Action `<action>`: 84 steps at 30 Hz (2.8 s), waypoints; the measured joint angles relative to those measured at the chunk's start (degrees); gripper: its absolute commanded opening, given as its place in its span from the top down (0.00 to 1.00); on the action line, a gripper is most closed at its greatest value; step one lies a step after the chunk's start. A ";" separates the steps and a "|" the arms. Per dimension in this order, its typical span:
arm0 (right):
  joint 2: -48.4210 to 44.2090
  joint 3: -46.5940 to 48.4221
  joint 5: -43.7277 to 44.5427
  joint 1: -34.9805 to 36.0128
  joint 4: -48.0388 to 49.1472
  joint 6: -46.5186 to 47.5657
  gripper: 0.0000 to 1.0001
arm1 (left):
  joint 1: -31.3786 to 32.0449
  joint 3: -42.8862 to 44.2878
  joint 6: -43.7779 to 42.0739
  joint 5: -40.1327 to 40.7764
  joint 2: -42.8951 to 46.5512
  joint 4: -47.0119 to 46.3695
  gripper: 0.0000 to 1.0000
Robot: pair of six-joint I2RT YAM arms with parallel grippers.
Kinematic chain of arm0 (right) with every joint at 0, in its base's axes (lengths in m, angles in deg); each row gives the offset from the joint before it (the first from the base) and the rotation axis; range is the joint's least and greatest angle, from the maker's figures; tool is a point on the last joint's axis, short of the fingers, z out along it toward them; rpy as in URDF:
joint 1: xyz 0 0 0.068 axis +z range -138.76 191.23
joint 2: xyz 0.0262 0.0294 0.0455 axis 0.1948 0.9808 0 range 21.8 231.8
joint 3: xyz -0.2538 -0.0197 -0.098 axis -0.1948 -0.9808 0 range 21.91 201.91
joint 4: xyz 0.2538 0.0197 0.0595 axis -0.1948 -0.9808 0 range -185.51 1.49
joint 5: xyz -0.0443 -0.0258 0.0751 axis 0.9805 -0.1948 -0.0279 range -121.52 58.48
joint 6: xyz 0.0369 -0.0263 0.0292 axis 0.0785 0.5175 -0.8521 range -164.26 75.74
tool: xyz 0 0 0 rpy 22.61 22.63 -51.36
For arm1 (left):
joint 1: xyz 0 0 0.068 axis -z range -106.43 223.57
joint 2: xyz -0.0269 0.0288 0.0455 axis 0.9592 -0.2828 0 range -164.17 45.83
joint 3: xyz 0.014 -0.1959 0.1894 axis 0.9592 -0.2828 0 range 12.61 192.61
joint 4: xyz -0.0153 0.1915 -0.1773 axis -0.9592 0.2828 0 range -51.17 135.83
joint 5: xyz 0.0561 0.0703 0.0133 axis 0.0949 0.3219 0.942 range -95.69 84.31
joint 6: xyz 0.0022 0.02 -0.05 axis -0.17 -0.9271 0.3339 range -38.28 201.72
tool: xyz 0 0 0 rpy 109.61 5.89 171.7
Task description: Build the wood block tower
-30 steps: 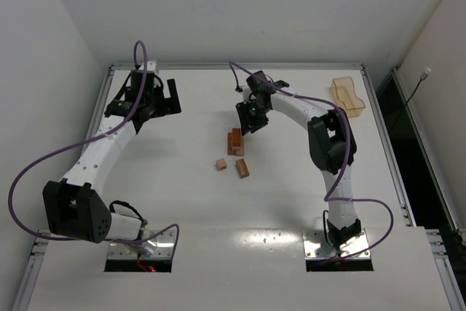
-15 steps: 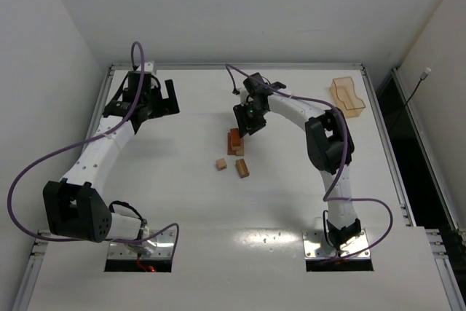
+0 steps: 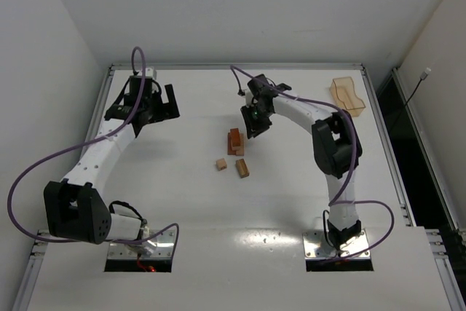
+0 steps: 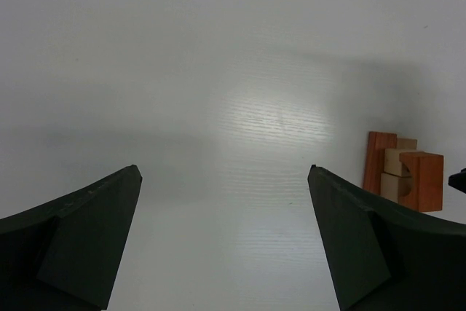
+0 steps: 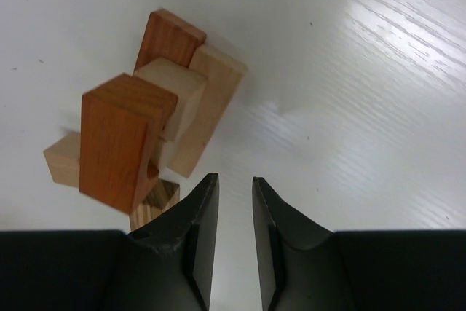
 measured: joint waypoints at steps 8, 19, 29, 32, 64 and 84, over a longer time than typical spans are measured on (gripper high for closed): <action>-6.93 -2.89 1.40 -0.11 1.46 -0.26 0.90 | 0.46 -3.15 1.77 -5.25 -0.98 -0.68 0.47; -13.62 -8.83 4.85 0.26 2.43 0.26 0.68 | 13.94 1.64 3.13 -8.00 -20.09 -1.01 0.86; -18.47 -11.74 5.64 -0.87 3.58 0.70 0.51 | 19.28 12.41 3.04 -6.97 -31.76 0.20 0.73; -18.53 -12.48 5.68 -1.49 3.78 0.72 0.44 | 19.56 14.21 3.08 -6.97 -32.96 0.55 0.71; -18.56 -13.07 5.33 -2.40 4.59 0.87 0.42 | 19.63 17.66 3.10 -8.68 -36.00 1.66 0.46; -18.53 -13.05 4.26 -2.40 4.59 0.85 0.42 | 19.63 18.56 3.08 -8.92 -36.74 1.66 0.36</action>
